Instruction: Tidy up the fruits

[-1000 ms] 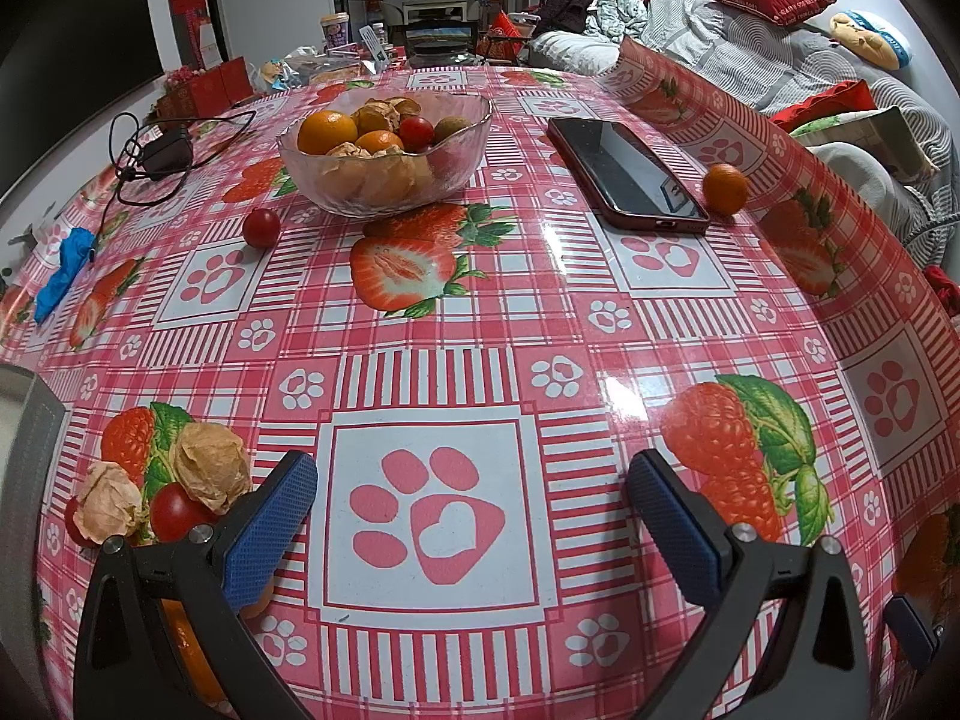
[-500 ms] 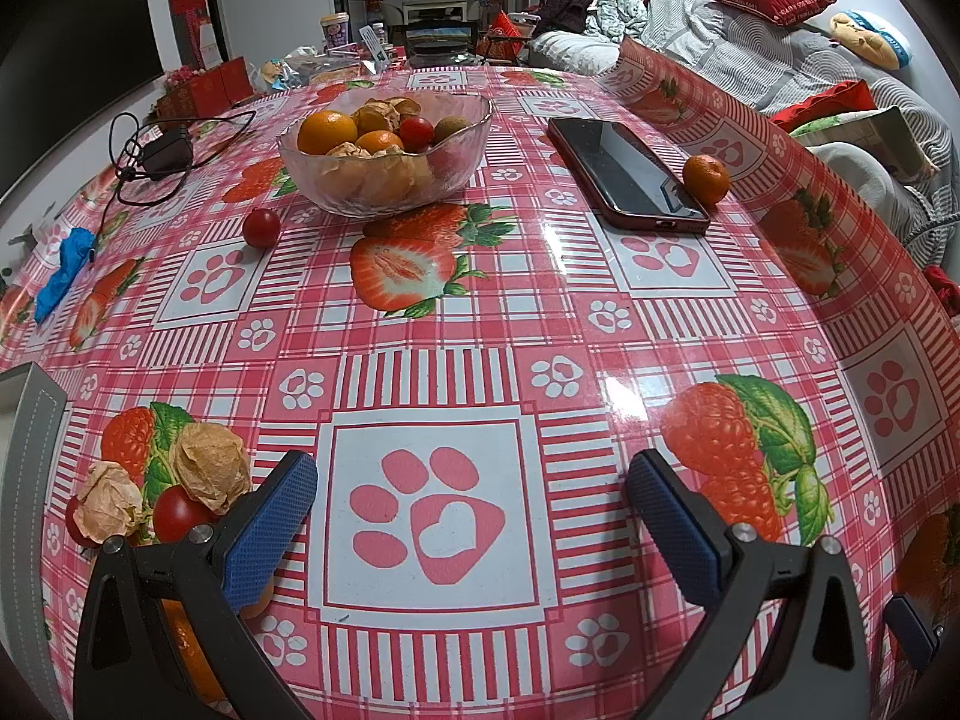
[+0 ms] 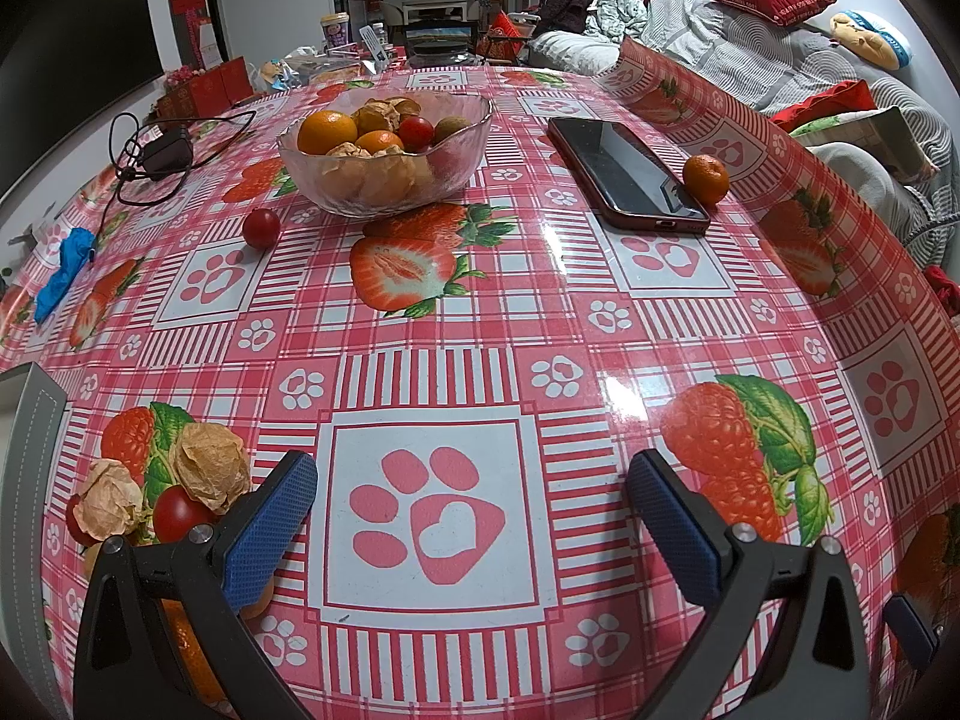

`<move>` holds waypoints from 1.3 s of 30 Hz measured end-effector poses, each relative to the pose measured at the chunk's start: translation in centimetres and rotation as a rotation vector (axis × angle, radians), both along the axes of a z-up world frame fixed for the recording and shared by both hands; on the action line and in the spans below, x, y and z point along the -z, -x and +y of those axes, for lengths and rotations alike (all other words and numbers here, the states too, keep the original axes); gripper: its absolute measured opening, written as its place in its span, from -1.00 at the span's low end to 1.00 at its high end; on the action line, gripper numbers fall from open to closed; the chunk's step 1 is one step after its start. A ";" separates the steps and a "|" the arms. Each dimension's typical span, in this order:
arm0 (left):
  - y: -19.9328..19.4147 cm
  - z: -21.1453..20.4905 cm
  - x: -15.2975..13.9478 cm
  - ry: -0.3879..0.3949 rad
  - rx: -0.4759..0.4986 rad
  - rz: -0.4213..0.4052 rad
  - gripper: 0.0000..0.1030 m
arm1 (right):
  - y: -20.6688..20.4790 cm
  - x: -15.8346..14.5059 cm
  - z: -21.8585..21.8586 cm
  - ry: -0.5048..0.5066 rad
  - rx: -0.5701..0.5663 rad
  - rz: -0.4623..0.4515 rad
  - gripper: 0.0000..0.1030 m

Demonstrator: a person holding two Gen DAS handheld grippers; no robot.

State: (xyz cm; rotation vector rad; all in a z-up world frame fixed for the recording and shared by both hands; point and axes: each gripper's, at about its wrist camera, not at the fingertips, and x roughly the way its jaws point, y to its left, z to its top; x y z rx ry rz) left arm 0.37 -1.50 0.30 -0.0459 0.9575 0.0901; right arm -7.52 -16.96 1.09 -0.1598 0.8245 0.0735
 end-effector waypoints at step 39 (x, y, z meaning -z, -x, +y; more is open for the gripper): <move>0.1 0.1 -0.1 0.000 0.000 0.000 1.00 | -0.1 0.0 -0.1 -0.007 -0.001 -0.001 1.00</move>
